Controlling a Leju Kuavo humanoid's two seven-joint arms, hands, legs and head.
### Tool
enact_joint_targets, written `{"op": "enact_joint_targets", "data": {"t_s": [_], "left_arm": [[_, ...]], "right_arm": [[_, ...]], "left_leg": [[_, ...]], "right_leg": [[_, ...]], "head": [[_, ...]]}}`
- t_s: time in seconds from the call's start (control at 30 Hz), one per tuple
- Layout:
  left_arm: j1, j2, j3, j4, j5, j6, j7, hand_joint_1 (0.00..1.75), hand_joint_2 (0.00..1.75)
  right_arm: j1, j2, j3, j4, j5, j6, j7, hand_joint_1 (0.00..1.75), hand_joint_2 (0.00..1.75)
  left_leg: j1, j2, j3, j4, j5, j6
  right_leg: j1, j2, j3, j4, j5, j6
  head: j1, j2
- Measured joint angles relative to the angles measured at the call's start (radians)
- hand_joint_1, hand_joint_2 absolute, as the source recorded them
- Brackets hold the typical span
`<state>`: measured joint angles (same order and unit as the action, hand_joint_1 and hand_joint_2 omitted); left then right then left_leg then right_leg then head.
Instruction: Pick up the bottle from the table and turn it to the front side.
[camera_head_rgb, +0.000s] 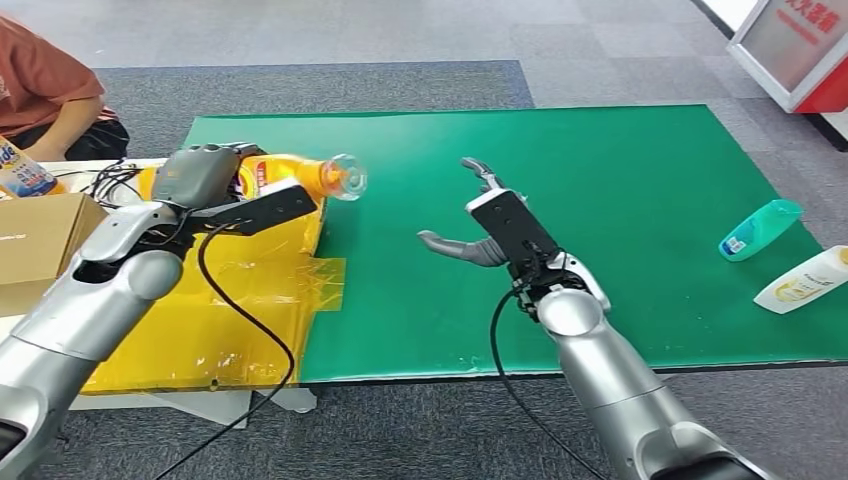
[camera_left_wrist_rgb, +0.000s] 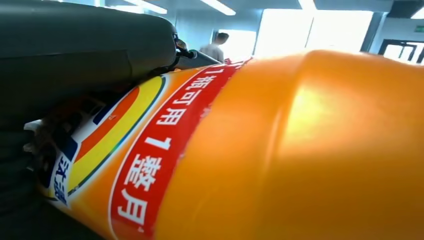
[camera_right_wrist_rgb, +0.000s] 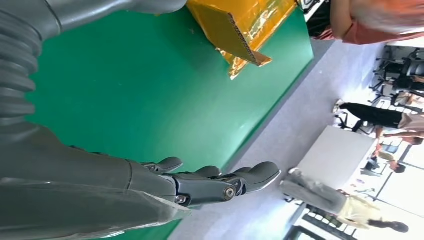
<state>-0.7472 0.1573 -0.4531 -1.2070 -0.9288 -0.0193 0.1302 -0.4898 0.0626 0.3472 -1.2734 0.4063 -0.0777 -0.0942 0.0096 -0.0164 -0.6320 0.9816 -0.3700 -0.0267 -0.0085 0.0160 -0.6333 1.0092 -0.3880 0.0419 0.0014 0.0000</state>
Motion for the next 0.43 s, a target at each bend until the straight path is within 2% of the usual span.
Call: {"op": "enact_joint_targets", "data": {"t_s": [0.17,0.43], "left_arm": [[-0.030,0.026,-0.044,0.048,-0.103,0.000,-0.002,1.75,1.75],[-0.038,0.044,-0.073,0.076,-0.114,0.000,-0.002,1.75,1.75]], "right_arm": [[0.012,0.000,-0.007,-0.036,0.012,0.008,0.000,0.00,1.75],[0.020,0.000,-0.010,-0.055,0.013,0.008,0.000,0.00,1.75]], "left_leg": [[0.000,0.000,0.000,0.000,0.000,0.000],[0.000,0.000,0.000,0.000,0.000,0.000]], "right_leg": [[0.000,0.000,0.000,0.000,0.000,0.000],[0.000,0.000,0.000,0.000,0.000,0.000]], "head": [[0.000,0.000],[0.000,0.000]]}}
